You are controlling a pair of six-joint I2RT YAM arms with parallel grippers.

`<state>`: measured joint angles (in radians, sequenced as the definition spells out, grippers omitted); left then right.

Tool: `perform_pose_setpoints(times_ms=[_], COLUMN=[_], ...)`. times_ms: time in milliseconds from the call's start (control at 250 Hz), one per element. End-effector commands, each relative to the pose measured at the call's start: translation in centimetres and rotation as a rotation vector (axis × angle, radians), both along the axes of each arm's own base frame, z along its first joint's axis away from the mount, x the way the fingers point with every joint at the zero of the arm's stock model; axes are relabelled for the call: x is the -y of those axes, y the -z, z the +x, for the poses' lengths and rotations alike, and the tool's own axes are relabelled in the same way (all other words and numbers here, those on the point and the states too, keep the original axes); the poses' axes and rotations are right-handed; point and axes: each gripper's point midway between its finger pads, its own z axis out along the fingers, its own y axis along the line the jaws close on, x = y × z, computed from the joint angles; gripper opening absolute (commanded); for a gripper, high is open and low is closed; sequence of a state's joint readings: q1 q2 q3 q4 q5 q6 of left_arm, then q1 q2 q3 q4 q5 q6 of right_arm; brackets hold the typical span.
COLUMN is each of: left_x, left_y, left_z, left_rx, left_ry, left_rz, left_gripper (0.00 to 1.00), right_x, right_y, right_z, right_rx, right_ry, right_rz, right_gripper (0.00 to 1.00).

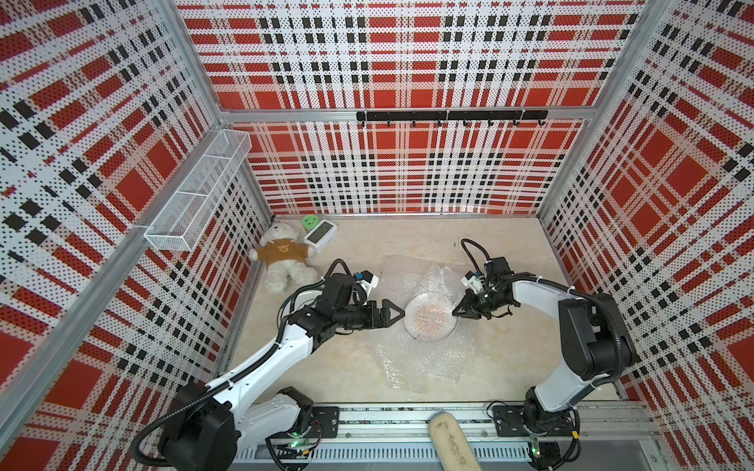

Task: Unpack dinner plates from bubble wrap
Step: Place the bubble wrap at the center of the board, then unwrap the bubble wrap.

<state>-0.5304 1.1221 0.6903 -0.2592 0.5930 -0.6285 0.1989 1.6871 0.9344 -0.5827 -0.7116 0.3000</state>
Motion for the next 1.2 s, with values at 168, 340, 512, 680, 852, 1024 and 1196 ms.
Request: perform_pose_setpoints(times_ms=[168, 340, 512, 680, 852, 1024, 1196], left_x=[3.0, 3.9, 3.9, 3.6, 1.4, 0.2, 1.0], left_y=[-0.4, 0.8, 2.5, 4.7, 7.5, 8.6, 10.0], left_z=[1.0, 1.5, 1.9, 1.2, 1.4, 2.0, 2.5], left_rx=[0.031, 0.004, -0.025, -0.059, -0.08, -0.048, -0.074], left_ry=[0.033, 0.036, 0.017, 0.019, -0.059, -0.077, -0.043], left_rz=[-0.017, 0.002, 0.042, 0.089, 0.211, 0.317, 0.341], left_gripper=[0.99, 1.0, 0.95, 0.8, 0.54, 0.57, 0.55], right_x=[1.0, 2.6, 3.4, -1.1, -5.2, -6.9, -7.6], right_y=[-0.4, -1.5, -5.9, -8.0, -5.8, -3.3, -2.4], right_z=[2.6, 3.3, 3.1, 1.0, -1.0, -1.4, -1.0], right_rx=[0.114, 0.15, 0.264, 0.308, 0.281, 0.233, 0.22], right_ry=[-0.005, 0.033, 0.055, -0.019, -0.083, -0.107, -0.111], right_rz=[-0.102, -0.204, -0.36, -0.333, -0.313, -0.34, -0.344], right_gripper=[0.32, 0.46, 0.49, 0.52, 0.54, 0.55, 0.55])
